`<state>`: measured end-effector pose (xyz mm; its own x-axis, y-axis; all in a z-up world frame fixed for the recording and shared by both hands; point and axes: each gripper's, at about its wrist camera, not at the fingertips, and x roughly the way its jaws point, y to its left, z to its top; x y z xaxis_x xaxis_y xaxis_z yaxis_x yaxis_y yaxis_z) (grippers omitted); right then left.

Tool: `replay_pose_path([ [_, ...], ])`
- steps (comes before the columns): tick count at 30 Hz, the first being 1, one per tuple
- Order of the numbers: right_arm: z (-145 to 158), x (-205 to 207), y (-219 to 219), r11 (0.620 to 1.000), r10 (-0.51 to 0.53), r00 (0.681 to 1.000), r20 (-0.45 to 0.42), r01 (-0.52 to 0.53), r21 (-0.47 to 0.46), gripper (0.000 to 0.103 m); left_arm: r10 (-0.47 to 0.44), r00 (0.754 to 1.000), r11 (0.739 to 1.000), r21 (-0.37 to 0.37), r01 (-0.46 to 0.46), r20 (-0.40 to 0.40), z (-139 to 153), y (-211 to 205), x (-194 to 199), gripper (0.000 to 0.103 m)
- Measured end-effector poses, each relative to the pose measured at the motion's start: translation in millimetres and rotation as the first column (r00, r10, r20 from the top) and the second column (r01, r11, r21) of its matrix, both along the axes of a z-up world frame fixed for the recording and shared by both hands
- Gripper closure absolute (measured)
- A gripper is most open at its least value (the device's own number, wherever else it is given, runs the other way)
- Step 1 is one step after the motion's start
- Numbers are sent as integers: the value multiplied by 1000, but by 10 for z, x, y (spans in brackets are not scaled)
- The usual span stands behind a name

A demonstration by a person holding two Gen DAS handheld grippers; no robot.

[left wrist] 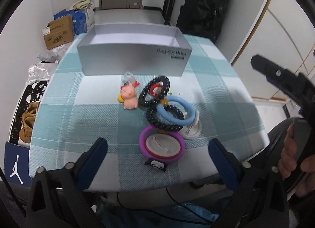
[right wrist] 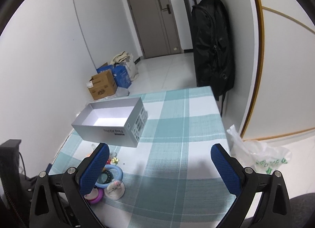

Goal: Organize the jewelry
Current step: 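Lower the left gripper onto the purple ring and close on it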

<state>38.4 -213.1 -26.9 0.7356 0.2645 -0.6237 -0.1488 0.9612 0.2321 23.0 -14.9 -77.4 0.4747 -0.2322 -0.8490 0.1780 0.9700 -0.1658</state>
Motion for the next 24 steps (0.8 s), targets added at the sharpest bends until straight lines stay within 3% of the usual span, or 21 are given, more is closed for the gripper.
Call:
replay_pose_path([
  [5,-16,12,28,1000,18,1000,-3,-18,-6,0,-23,999,998,52,25,-39,-81,-40,10,23],
  [7,-25,22,31,1000,21,1000,-9,-21,-1,0,-30,998,997,63,33,-46,-102,-50,21,36],
  [11,-25,43,30,1000,26,1000,-14,-25,6,0,-52,998,996,71,55,-44,-100,-76,11,51],
  [15,-21,42,30,1000,26,1000,-15,-26,9,0,-62,997,995,81,66,-41,-103,-57,12,53],
  [24,-25,33,23,1000,24,999,-21,-24,13,0,-2,998,998,-63,-2,-67,-37,161,63,53],
])
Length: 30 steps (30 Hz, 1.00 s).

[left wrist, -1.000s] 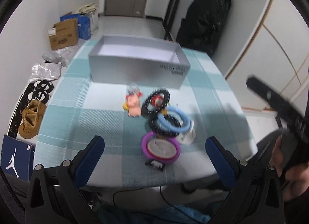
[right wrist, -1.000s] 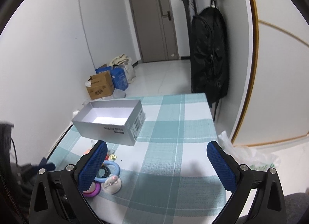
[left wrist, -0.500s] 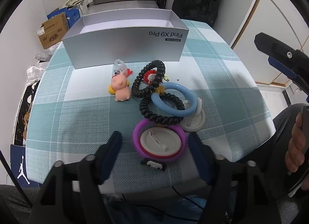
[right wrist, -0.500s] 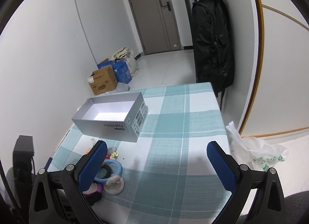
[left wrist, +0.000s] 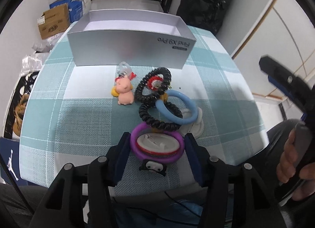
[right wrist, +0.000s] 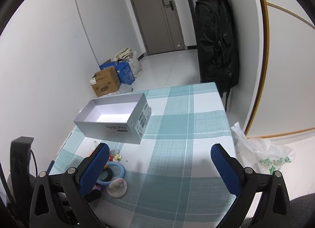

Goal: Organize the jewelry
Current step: 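Lower the left gripper onto the purple ring and close on it, then lift the purple ring with the left gripper while the right gripper grasps the light-blue ring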

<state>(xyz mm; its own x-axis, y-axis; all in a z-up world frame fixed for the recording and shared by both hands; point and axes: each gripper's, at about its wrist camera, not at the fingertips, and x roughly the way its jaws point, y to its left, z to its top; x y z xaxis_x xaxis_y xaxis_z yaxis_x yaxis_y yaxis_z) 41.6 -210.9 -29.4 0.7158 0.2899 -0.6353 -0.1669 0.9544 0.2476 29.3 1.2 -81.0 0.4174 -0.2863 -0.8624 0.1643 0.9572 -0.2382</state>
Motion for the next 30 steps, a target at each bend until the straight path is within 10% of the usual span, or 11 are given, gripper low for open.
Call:
replay_pose_path([
  [19,-193,49,140,999,39,996,-80,-41,-26,0,73,996,987,-147,-64,55,237,195,197,54],
  [30,-252,80,214,998,45,993,-106,-50,-47,0,47,998,994,-95,-50,-38,68,189,493,54],
])
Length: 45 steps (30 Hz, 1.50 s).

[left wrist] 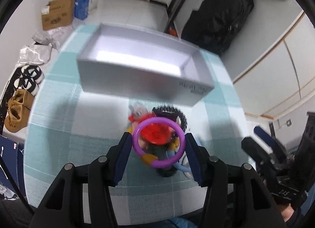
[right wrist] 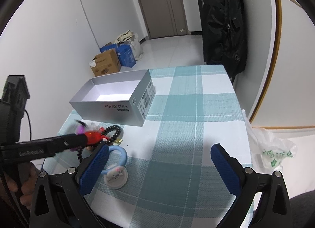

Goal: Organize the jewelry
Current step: 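Lift the purple ring with the left gripper while the right gripper grasps the light-blue ring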

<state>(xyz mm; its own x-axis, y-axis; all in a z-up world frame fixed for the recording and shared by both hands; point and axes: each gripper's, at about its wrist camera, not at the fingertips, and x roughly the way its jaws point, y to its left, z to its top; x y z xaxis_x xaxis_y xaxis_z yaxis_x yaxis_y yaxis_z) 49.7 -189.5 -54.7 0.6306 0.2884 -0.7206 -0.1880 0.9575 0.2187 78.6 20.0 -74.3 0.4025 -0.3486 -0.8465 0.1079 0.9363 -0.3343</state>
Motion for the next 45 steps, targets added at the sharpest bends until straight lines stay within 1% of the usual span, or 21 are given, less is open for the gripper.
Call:
replay_pose_path([
  [3,-15,12,14,1000,1,1000,-7,-1,-2,0,-14,1000,1000,19,13,3,-3,-20,-29,54],
  [7,-8,20,25,1000,2,1000,-4,-2,0,0,-3,999,1000,13,2,46,109,34,-83,54],
  [12,6,12,47,1000,11,1000,6,-12,6,0,47,995,998,-37,-44,87,252,187,-149,54],
  [16,7,17,131,998,60,998,4,-60,18,0,99,986,994,-57,-92,136,382,301,-196,54],
  [20,-65,16,271,986,156,987,-32,-154,63,0,144,977,988,-86,-131,160,442,432,-225,54],
  [24,-146,15,473,972,232,971,-50,-231,33,2,169,969,983,-101,-153,178,471,469,-227,54],
  [28,-248,39,663,956,292,953,-76,-292,11,9,164,969,983,-109,-146,186,470,491,-250,54],
  [31,-298,52,748,948,315,945,-82,-318,-16,14,150,969,986,-96,-133,197,470,493,-260,54],
  [36,-363,66,875,934,343,934,-94,-351,-74,22,139,971,987,-111,-119,194,472,516,-252,54],
  [38,-394,62,907,927,353,930,-103,-362,-97,31,142,972,985,-121,-120,190,468,525,-242,54],
  [40,-417,71,919,924,354,929,-111,-366,-109,34,143,971,985,-127,-120,190,473,531,-248,54],
  [41,-411,74,919,923,357,928,-105,-368,-110,39,143,971,985,-128,-119,191,475,533,-248,54],
  [42,-411,77,922,921,366,925,-106,-376,-101,42,142,971,985,-127,-119,193,478,529,-251,54],
  [45,-417,96,922,919,371,923,-106,-381,-98,42,139,971,985,-124,-117,193,472,516,-270,54],
])
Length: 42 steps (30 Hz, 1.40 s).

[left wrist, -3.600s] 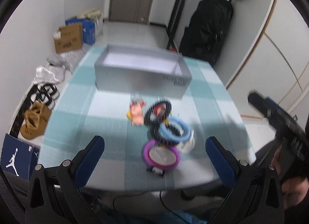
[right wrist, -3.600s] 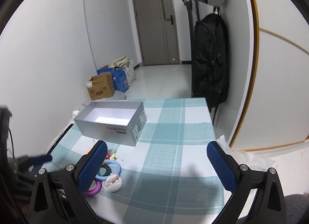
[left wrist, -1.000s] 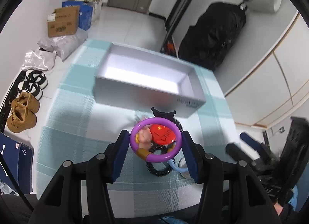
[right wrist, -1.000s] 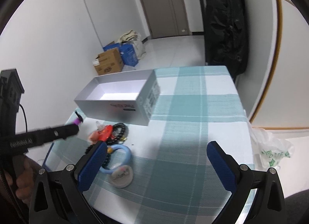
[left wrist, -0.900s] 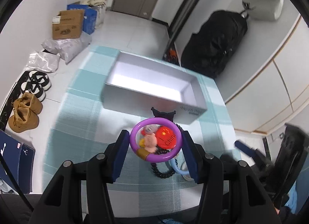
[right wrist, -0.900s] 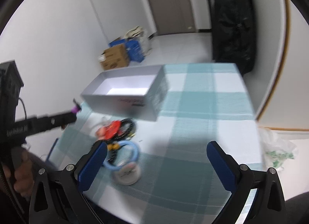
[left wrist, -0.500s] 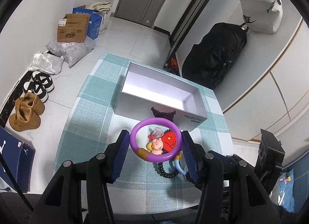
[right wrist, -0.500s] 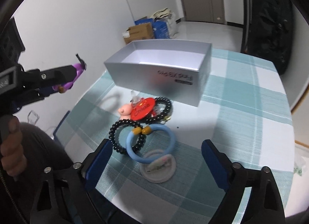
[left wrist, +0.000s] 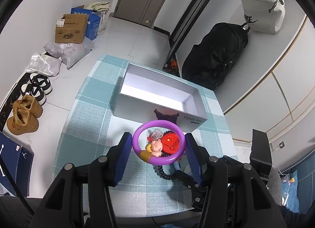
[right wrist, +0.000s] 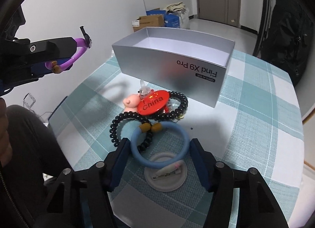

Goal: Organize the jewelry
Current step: 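Lift the purple ring with the left gripper while the right gripper grasps the light-blue ring, then carry both rings over the silver box and open both grippers to drop them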

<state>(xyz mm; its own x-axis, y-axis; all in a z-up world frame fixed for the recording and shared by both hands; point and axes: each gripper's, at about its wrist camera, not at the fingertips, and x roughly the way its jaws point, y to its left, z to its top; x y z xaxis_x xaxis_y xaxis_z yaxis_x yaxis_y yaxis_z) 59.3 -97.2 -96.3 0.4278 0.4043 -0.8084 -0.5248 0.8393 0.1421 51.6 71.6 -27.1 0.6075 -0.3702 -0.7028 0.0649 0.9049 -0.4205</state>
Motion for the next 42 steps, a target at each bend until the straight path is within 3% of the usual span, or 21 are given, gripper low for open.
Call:
replay_pose_path([
  [8,194,-15,-129,991,-23,1000,11,21,128,42,4,1000,1000,-7,-4,-16,-23,-10,20,54],
  [21,696,148,-392,945,-69,995,72,42,323,42,0,1000,1000,-21,-1,-26,53,-77,279,54],
  [29,849,607,-429,935,-82,993,87,46,352,42,-31,999,999,14,32,-27,51,-153,633,54],
  [42,615,1200,-293,934,-62,997,35,45,354,42,-59,995,997,50,63,-81,-156,-226,1056,54],
])
